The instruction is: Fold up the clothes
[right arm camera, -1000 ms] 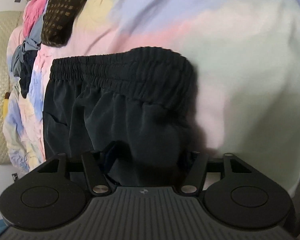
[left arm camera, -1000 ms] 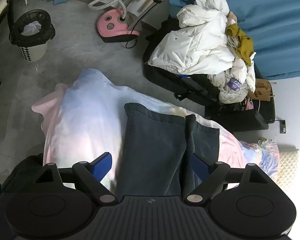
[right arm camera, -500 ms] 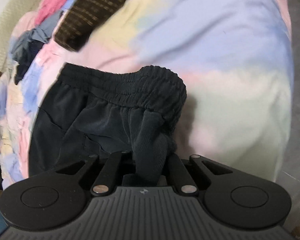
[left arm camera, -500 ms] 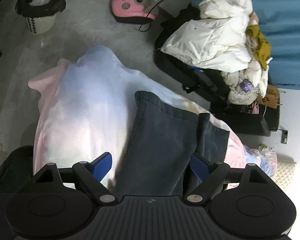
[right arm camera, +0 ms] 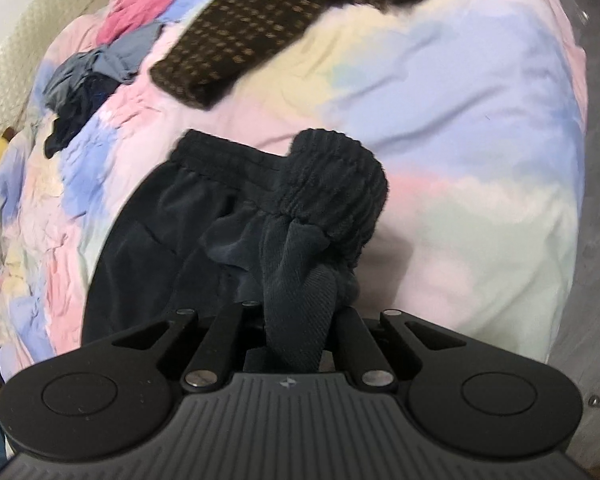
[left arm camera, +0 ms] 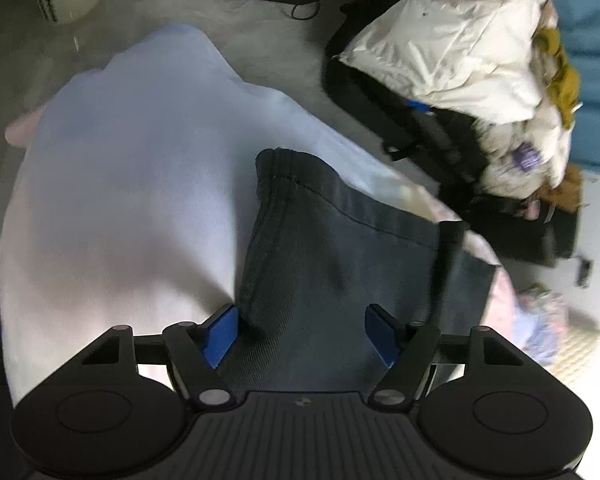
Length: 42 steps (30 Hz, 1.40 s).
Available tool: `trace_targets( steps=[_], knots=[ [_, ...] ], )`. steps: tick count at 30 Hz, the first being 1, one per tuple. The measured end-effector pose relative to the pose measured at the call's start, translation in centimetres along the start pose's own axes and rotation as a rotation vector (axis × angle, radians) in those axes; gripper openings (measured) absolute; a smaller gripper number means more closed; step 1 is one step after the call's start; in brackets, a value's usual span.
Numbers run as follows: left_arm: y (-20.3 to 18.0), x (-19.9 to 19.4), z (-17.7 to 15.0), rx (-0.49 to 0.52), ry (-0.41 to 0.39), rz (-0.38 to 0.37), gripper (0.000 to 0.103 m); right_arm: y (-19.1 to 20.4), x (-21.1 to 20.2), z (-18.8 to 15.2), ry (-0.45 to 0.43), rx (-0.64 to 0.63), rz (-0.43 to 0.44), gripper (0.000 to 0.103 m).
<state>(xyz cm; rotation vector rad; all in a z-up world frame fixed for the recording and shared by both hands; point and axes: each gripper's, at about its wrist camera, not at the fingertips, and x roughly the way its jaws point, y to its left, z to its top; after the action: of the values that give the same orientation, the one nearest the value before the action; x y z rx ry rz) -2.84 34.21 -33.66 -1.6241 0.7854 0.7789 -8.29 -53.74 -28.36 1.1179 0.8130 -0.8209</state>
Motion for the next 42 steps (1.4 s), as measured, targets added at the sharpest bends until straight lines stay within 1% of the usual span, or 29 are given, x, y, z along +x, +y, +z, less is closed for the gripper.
trace_targets(
  steps=[2,3,4,5,6,8,10,12,14,16,17,18,20,21,23,26,28,31,33,35,39,42],
  knots=[
    [-0.3,0.6,0.2,0.003,0.012,0.008,0.064,0.7,-0.1,0.0,-0.005,-0.006,-0.002,0.007],
    [-0.5,0.8,0.2,0.005,0.014,0.029,0.054,0.9,-0.1,0.0,-0.008,-0.008,-0.004,0.007],
    [-0.7,0.9,0.2,0.011,0.015,0.055,0.047,0.8,-0.3,-0.2,-0.008,-0.006,-0.008,0.007],
    [-0.9,0.8,0.1,0.012,0.010,0.074,0.046,0.6,-0.3,-0.3,-0.008,-0.002,-0.013,0.008],
    [-0.9,0.7,0.0,0.002,0.001,0.074,0.044,0.5,-0.3,-0.4,-0.007,0.003,-0.014,0.008],
    [-1.2,0.6,-0.3,0.005,-0.006,0.082,0.037,0.1,-0.3,-0.5,-0.005,0.024,-0.004,0.008],
    [-1.6,0.7,-0.6,0.024,-0.004,0.096,0.016,-0.4,-0.2,-0.5,-0.004,0.036,0.003,0.008],
    [-1.9,0.5,-0.7,0.047,-0.003,0.105,0.010,-0.7,-0.3,-0.5,-0.003,0.046,0.008,0.008],
    [-2.6,0.2,-0.8,0.084,-0.008,0.128,0.008,-0.9,-0.3,-0.4,-0.002,0.054,0.013,0.008],
    [-3.8,-0.2,-1.0,0.160,-0.018,0.174,0.006,-0.8,-0.2,-0.4,-0.003,0.031,0.015,0.009],
    [-4.2,-0.5,-1.2,0.176,-0.026,0.182,0.006,-0.6,-0.2,-0.4,-0.003,0.005,0.011,0.009],
    [-4.5,-0.9,-1.3,0.181,-0.033,0.188,0.006,-0.7,-0.1,-0.3,-0.002,0.007,0.021,0.009],
    [-5.3,-2.1,-1.5,0.180,-0.047,0.183,0.005,-0.9,-0.1,-0.1,-0.001,0.020,0.043,0.009],
    [-5.8,-2.8,-1.7,0.184,-0.055,0.167,0.005,-1.1,-0.1,0.0,-0.001,0.027,0.054,0.009],
    [-7.1,-3.9,-2.0,0.226,-0.064,0.142,0.005,-1.3,-0.1,0.1,0.000,0.040,0.076,0.009],
    [-8.1,-5.2,-2.1,0.237,-0.086,0.123,0.005,-1.7,-0.9,1.0,-0.042,0.062,0.139,0.008],
    [-8.1,-5.5,-2.1,0.236,-0.094,0.128,0.005,-2.5,-0.8,1.2,-0.051,0.073,0.142,0.007],
    [-8.2,-5.8,-2.5,0.240,-0.106,0.127,0.005,-4.2,0.7,0.8,-0.023,0.106,0.083,0.007],
    [-8.9,-5.5,-2.6,0.252,-0.104,0.145,0.005,-4.5,1.5,0.7,-0.008,0.111,0.068,0.007],
    [-9.7,-5.0,-2.8,0.270,-0.102,0.167,0.005,-4.0,2.1,0.6,-0.004,0.106,0.080,0.007],
    [-12.4,-4.0,-3.0,0.272,-0.101,0.146,0.005,-1.6,2.6,1.3,-0.029,0.123,0.113,0.007],
    [-15.7,-2.8,-3.6,0.300,-0.095,0.130,0.005,1.1,2.9,2.7,-0.038,0.118,0.154,0.007]
  ],
)
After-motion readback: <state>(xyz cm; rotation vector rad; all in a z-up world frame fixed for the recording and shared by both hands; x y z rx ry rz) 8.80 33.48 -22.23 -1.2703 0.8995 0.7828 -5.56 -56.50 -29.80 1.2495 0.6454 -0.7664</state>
